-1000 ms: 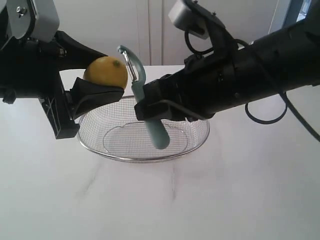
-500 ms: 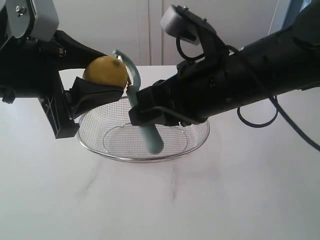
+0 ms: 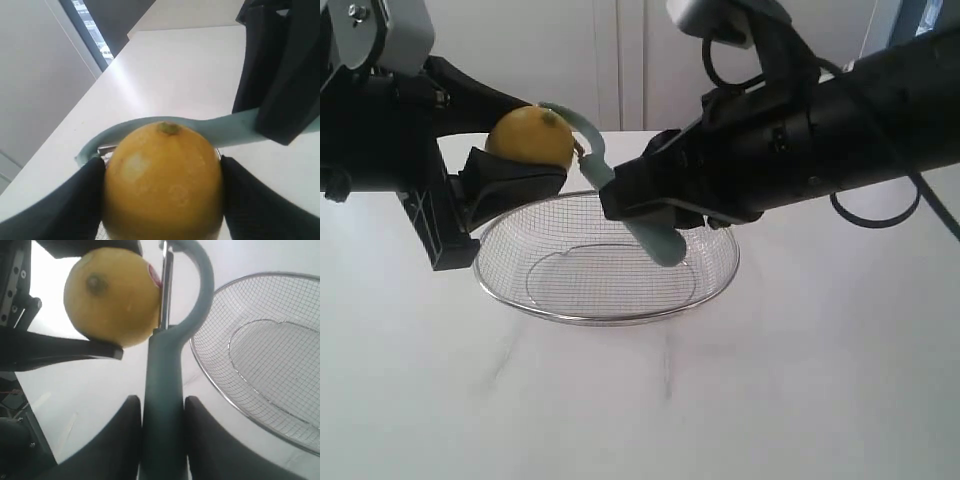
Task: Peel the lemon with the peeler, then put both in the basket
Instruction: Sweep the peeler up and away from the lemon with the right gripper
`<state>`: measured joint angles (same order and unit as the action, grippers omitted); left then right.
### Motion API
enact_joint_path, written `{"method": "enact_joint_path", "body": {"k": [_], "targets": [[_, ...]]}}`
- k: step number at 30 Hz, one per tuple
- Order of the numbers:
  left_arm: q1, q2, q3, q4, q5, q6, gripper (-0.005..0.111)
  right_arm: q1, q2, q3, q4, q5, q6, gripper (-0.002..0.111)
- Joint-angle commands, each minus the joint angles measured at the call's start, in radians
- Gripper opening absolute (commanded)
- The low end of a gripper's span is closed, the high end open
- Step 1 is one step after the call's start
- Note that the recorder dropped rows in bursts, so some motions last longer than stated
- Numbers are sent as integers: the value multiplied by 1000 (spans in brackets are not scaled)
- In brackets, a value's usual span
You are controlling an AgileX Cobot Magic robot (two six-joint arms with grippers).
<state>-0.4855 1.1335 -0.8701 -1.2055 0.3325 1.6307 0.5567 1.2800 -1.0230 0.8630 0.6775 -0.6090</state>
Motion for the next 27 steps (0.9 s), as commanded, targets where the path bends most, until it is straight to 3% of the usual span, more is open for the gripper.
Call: {"method": "enact_joint_path", "body": {"k": [1,9,19,27], "targets": [[-4,-3,2,-19,19,-4,0,3,-21,-1,-1,-39,13,0],[-4,-3,2,-19,26,-4,0,3,-25,-3,-62,-157,75,0],[-4,-3,2,-19,26,-4,0,3,-258,-52,-112,-157,77,0],[-4,-3,2,-19,26,-4,0,3,-264,-52,-422,-94,314,0]]}}
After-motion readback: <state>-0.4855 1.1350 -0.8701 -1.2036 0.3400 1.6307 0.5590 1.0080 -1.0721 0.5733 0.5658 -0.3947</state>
